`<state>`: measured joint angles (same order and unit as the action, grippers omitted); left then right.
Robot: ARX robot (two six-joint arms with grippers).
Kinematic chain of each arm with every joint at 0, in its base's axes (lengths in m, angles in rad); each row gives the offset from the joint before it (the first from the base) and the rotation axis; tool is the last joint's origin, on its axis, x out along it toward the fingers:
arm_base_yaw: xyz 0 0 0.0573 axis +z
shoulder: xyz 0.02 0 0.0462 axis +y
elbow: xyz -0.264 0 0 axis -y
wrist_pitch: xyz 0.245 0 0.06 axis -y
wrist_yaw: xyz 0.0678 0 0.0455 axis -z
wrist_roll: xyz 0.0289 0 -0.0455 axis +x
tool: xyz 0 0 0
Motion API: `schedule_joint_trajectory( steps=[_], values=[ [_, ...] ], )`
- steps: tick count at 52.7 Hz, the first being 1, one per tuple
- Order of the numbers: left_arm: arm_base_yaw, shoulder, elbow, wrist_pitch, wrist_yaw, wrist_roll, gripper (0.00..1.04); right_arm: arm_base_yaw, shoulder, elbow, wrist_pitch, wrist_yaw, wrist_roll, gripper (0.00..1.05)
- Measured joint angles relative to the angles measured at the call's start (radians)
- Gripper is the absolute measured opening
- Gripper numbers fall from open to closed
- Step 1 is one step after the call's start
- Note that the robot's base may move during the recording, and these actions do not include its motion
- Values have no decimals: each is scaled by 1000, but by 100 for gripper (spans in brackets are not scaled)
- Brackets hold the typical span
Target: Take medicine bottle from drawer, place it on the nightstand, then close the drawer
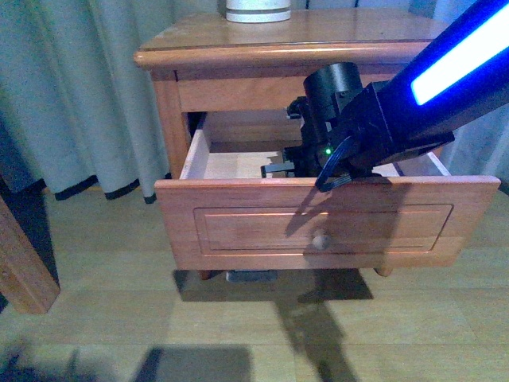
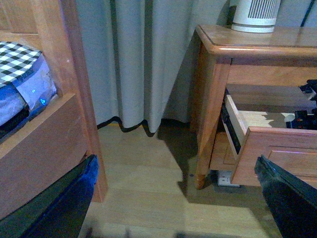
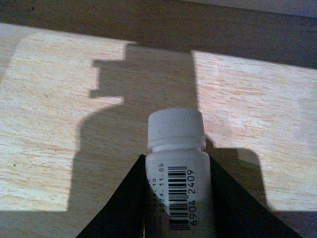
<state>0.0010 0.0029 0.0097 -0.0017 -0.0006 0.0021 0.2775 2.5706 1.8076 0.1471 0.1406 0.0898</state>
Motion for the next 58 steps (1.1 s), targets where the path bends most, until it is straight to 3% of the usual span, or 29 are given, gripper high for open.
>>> schedule_joint_trajectory(
  steps=[18, 39, 48, 58],
  values=[
    [0, 0, 0, 0, 0, 0, 98, 2, -135, -109, -26, 3, 57, 29],
    [0, 0, 0, 0, 0, 0, 98, 26, -536, -253, -294, -120, 303, 29],
    [0, 0, 0, 0, 0, 0, 98, -1, -646, -225, -242, -66, 251, 29],
    [0, 0, 0, 0, 0, 0, 98, -90, -620, 26, -189, -22, 96, 29]
  ],
)
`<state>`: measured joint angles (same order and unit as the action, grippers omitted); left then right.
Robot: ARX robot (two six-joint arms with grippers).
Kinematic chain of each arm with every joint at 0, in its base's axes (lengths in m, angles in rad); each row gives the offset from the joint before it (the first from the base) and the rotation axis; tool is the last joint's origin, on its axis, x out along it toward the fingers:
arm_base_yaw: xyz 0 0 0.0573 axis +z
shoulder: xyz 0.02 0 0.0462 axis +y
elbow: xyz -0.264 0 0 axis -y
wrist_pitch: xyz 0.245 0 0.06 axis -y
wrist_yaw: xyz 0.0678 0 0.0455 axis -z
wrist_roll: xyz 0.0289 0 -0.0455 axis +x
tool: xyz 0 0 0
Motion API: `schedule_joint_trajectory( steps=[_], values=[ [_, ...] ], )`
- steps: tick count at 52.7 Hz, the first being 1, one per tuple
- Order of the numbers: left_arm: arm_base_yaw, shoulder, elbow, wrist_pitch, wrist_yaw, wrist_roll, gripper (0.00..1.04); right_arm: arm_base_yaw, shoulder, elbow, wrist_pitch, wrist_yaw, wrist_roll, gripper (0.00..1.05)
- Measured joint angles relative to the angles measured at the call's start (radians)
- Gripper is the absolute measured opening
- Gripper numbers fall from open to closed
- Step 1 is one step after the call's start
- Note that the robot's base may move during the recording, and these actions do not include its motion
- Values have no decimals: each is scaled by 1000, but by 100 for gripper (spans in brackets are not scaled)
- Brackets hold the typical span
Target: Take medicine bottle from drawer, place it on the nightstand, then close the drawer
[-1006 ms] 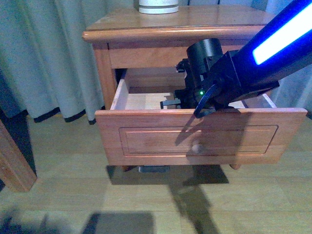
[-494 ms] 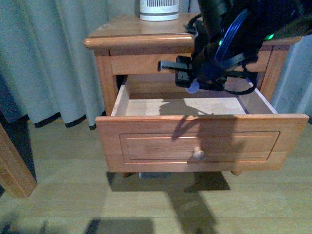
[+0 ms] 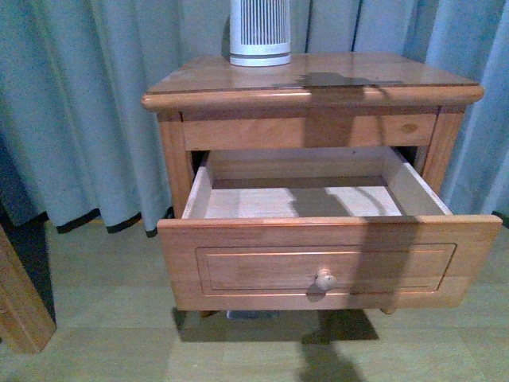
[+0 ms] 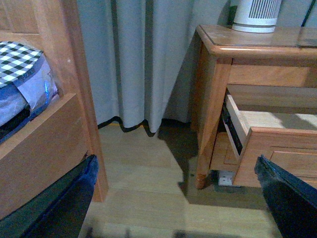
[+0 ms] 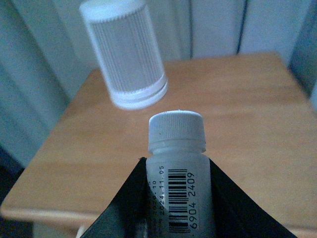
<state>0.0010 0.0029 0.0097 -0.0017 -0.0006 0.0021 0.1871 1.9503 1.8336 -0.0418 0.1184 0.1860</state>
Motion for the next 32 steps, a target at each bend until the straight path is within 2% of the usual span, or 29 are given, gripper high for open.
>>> schedule_joint_trajectory(
  steps=[13, 32],
  values=[
    [0, 0, 0, 0, 0, 0, 98, -80, 283, 283, -114, 12, -9, 29],
    [0, 0, 0, 0, 0, 0, 98, -90, 470, 439, -195, 69, 11, 31]
  ],
)
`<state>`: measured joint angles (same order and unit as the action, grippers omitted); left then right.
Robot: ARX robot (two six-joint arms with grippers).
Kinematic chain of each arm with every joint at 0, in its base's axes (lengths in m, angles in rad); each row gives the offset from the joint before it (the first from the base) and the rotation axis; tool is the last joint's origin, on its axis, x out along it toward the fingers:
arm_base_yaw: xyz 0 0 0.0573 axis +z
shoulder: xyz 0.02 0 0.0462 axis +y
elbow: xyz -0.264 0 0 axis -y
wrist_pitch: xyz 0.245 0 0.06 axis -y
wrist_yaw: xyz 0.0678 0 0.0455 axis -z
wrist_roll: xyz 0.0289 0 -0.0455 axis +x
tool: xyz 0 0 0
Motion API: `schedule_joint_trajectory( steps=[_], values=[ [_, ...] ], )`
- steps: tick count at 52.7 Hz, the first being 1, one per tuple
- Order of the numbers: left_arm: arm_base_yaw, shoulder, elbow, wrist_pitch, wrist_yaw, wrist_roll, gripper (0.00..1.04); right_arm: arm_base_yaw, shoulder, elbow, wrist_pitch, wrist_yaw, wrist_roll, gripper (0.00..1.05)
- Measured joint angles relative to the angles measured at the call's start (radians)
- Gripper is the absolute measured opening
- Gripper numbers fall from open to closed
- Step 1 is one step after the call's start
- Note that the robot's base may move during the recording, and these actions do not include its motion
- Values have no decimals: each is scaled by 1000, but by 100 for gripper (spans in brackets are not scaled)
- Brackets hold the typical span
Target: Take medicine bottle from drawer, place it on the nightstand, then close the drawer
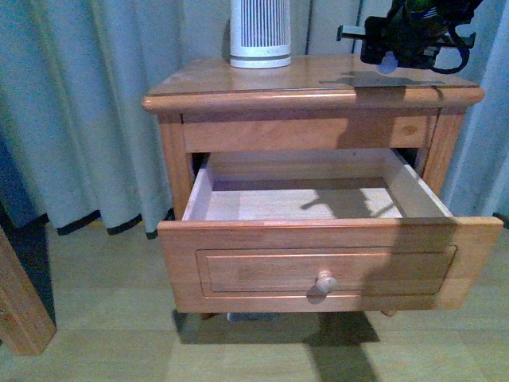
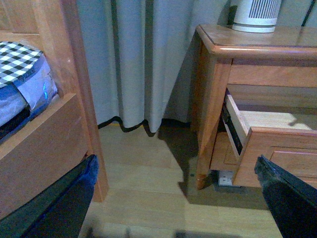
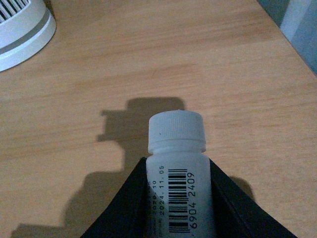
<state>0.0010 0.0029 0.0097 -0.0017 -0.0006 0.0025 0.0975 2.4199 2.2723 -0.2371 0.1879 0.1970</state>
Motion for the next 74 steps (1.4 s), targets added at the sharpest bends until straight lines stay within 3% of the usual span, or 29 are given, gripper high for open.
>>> schedule_joint_trajectory(
  steps=[16, 24, 38, 43, 50, 56, 62, 74],
  values=[
    [0, 0, 0, 0, 0, 0, 98, -6, -14, -29, 46, -24, 14, 78],
    [0, 0, 0, 0, 0, 0, 98, -9, -121, -168, 148, -19, 24, 99],
    [0, 0, 0, 0, 0, 0, 98, 3, -668, -717, 395, 46, 23, 98],
    [0, 0, 0, 0, 0, 0, 98, 10, -911, -1004, 452, 60, 40, 98],
    [0, 0, 0, 0, 0, 0, 98, 32, -1161, -1369, 458, 79, 69, 98],
    [0, 0, 0, 0, 0, 0, 98, 109, -1373, -1685, 429, 101, 91, 98],
    [0, 0, 0, 0, 0, 0, 98, 157, -1386, -1842, 484, 109, 103, 98],
    [0, 0, 0, 0, 0, 0, 98, 173, -1011, -1927, 927, 126, 76, 98]
  ],
)
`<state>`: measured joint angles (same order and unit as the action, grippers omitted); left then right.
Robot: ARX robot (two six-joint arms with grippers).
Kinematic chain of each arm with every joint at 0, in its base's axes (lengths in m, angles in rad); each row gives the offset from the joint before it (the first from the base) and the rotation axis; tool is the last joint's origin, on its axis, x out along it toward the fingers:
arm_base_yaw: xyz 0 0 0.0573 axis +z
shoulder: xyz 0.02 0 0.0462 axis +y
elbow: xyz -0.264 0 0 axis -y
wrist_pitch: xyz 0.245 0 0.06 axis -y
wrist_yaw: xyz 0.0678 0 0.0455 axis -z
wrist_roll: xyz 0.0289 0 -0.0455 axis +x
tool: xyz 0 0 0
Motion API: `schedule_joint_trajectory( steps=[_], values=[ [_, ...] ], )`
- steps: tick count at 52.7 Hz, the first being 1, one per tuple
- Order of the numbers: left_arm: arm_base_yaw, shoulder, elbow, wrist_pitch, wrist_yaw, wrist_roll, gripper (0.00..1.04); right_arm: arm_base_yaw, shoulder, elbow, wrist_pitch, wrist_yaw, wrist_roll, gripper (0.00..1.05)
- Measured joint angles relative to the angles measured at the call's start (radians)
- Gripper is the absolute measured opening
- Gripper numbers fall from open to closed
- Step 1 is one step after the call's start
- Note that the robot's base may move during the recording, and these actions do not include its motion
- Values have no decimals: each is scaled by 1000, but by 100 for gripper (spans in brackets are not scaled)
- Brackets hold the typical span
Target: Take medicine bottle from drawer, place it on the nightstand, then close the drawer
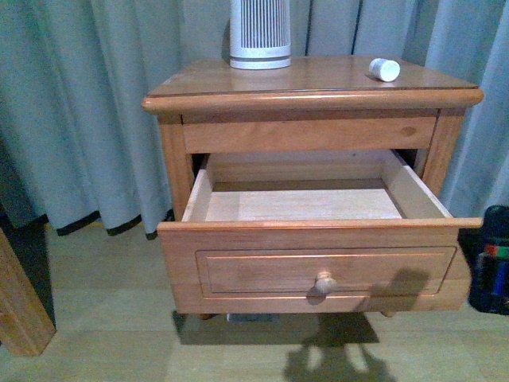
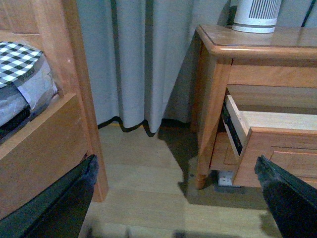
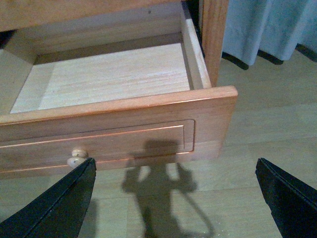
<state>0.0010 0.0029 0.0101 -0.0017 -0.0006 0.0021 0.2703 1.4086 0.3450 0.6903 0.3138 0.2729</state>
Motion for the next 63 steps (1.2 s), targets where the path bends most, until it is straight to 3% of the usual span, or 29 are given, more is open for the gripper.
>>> schedule_joint_trajectory(
  steps=[4, 24, 50, 63],
  values=[
    [0, 0, 0, 0, 0, 0, 98, -2, 137, 33, 100, 0, -8, 98],
    [0, 0, 0, 0, 0, 0, 98, -32, 526, 327, 218, -14, -61, 98],
    [0, 0, 0, 0, 0, 0, 98, -146, 887, 1021, -164, -55, -135, 98],
    [0, 0, 0, 0, 0, 0, 98, -163, 969, 1184, -294, -52, -143, 98]
  ],
)
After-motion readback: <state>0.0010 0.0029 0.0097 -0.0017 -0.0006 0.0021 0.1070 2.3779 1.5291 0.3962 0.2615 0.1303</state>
